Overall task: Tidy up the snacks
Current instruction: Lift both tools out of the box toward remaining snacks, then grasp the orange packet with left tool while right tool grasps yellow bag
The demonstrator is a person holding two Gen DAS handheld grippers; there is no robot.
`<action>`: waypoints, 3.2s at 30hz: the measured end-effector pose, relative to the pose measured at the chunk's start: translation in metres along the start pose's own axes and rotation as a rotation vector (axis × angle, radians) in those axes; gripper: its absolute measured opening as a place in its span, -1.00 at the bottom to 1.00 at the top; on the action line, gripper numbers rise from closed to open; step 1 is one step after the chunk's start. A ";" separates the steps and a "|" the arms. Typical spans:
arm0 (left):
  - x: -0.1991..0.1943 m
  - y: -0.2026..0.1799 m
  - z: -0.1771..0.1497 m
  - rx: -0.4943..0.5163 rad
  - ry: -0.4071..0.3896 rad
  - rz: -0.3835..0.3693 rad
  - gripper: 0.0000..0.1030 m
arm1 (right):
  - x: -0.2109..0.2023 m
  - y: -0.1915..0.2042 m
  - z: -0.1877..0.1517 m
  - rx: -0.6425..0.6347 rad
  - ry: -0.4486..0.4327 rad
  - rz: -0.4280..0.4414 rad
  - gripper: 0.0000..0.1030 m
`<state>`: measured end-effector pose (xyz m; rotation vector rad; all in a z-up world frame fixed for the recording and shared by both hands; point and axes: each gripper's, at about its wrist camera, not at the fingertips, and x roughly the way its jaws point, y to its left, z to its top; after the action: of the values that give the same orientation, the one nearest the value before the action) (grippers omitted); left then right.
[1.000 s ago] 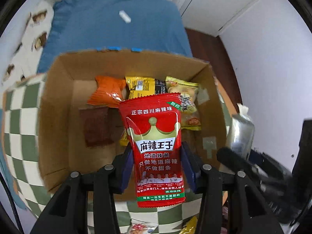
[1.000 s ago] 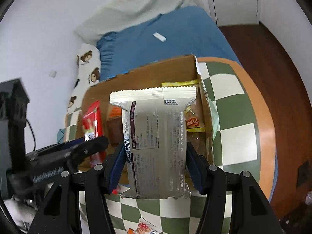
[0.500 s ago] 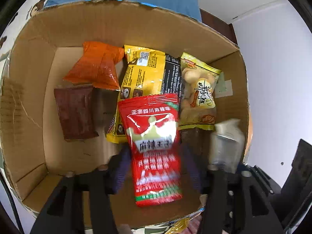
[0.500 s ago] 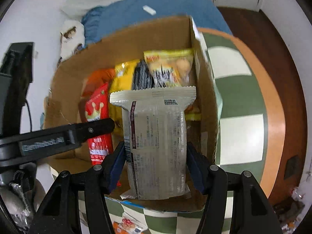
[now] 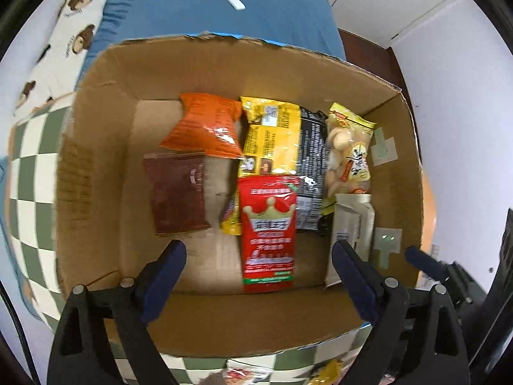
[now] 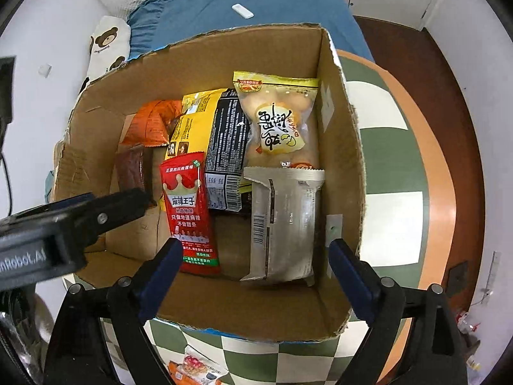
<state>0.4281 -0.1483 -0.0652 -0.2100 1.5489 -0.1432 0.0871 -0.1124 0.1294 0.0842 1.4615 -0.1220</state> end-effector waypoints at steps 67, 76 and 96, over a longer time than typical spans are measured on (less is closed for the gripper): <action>0.152 0.107 -0.321 -0.435 0.326 -0.223 0.77 | 0.044 -0.090 -0.327 0.389 0.025 0.166 0.62; 0.132 0.048 -0.296 -0.058 0.143 0.055 0.77 | 0.029 -0.065 -0.322 0.060 0.022 0.084 0.74; 0.151 0.026 -0.291 0.005 0.132 0.212 0.77 | 0.059 -0.036 -0.294 -0.093 0.129 0.057 0.67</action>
<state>0.1392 -0.1693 -0.2209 -0.0324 1.6910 0.0064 -0.2009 -0.1117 0.0400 0.0586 1.5902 -0.0023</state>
